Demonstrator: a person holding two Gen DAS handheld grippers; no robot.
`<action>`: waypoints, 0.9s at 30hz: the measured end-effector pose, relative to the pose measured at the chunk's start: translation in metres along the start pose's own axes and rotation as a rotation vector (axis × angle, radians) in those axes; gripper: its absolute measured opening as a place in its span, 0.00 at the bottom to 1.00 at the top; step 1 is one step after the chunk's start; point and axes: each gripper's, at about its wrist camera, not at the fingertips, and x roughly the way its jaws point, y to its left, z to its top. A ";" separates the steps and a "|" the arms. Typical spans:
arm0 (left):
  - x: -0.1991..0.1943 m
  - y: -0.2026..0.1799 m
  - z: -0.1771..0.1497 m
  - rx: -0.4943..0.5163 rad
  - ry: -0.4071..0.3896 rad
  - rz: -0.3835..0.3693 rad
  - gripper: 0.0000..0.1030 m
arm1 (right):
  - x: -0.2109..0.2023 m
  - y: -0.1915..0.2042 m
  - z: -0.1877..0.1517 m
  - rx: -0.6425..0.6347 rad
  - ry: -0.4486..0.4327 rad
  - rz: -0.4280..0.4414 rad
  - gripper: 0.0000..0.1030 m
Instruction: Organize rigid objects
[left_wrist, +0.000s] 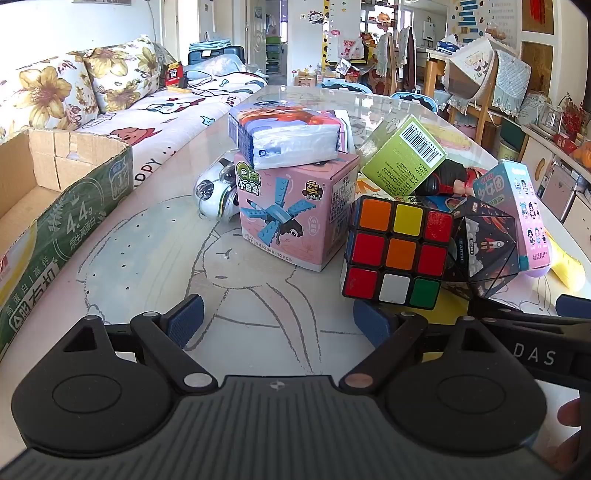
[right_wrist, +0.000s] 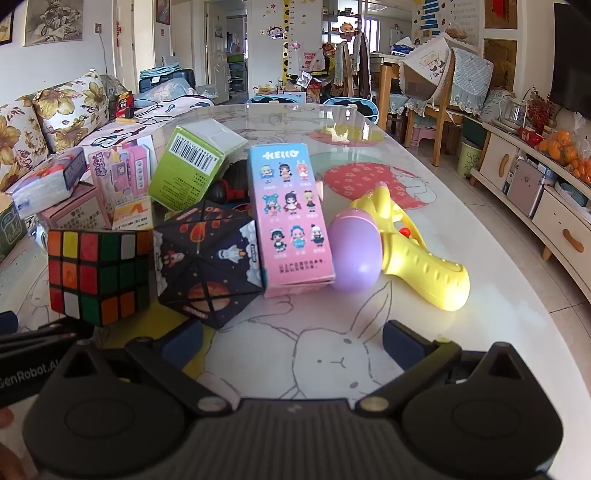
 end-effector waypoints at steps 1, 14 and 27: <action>0.000 0.000 0.000 0.000 0.000 0.000 1.00 | 0.000 0.000 0.000 0.001 0.000 0.001 1.00; -0.022 0.015 -0.010 -0.025 -0.011 0.021 1.00 | -0.022 0.009 -0.013 -0.052 0.021 0.008 0.99; -0.085 0.051 -0.015 -0.048 -0.141 0.064 1.00 | -0.076 0.022 -0.004 -0.062 -0.193 -0.004 0.99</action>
